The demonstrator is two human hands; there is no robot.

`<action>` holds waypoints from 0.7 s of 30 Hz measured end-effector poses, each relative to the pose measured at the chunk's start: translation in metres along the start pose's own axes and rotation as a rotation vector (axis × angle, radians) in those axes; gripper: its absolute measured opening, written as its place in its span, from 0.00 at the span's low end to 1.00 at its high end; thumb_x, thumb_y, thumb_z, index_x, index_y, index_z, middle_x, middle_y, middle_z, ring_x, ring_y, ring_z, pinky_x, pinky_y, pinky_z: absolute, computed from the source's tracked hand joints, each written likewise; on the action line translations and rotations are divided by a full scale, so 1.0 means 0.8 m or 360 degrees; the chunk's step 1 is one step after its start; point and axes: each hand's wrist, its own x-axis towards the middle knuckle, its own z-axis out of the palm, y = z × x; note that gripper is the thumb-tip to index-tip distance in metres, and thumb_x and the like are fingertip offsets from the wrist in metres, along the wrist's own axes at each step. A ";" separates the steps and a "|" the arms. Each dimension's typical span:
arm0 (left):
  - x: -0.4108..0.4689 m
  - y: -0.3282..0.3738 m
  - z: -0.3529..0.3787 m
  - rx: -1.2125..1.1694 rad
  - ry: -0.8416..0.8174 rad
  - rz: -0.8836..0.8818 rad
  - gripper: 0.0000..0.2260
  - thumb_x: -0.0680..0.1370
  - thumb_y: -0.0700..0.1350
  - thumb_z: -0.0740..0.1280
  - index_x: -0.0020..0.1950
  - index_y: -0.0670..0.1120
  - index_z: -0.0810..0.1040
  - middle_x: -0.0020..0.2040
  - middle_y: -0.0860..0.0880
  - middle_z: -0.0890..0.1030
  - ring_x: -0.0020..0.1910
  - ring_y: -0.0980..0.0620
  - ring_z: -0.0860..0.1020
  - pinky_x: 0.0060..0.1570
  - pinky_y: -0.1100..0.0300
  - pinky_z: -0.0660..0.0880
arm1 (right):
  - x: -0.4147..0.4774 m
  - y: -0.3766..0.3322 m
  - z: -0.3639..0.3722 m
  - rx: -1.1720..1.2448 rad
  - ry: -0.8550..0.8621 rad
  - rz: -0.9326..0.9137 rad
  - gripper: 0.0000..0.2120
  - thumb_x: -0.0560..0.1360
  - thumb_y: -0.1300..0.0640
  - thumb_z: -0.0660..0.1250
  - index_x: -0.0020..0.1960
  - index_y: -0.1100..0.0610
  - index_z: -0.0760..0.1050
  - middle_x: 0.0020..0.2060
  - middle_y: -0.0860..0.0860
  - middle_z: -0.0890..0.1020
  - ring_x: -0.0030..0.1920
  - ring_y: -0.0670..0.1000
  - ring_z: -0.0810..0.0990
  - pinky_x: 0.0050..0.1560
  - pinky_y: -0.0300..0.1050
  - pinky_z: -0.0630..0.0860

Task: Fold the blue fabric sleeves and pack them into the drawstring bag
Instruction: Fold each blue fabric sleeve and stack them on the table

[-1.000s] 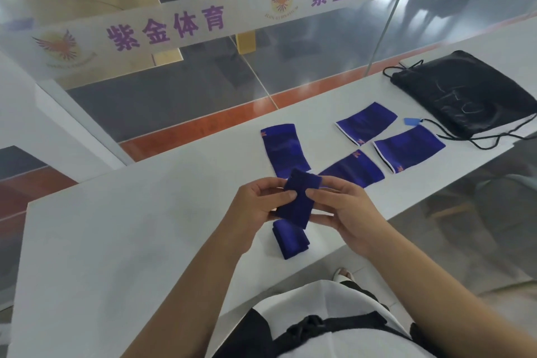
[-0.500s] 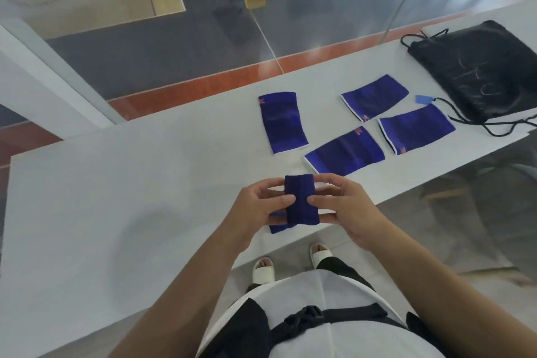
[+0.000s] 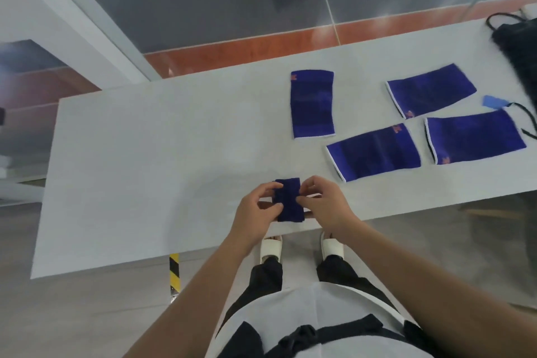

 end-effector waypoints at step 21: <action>0.022 -0.045 0.001 0.1461 0.0123 0.0710 0.25 0.85 0.55 0.50 0.81 0.51 0.55 0.82 0.51 0.54 0.81 0.49 0.50 0.77 0.54 0.49 | 0.021 0.040 -0.015 -0.1625 -0.0022 -0.1277 0.19 0.82 0.50 0.60 0.71 0.54 0.72 0.75 0.51 0.70 0.78 0.55 0.63 0.77 0.57 0.58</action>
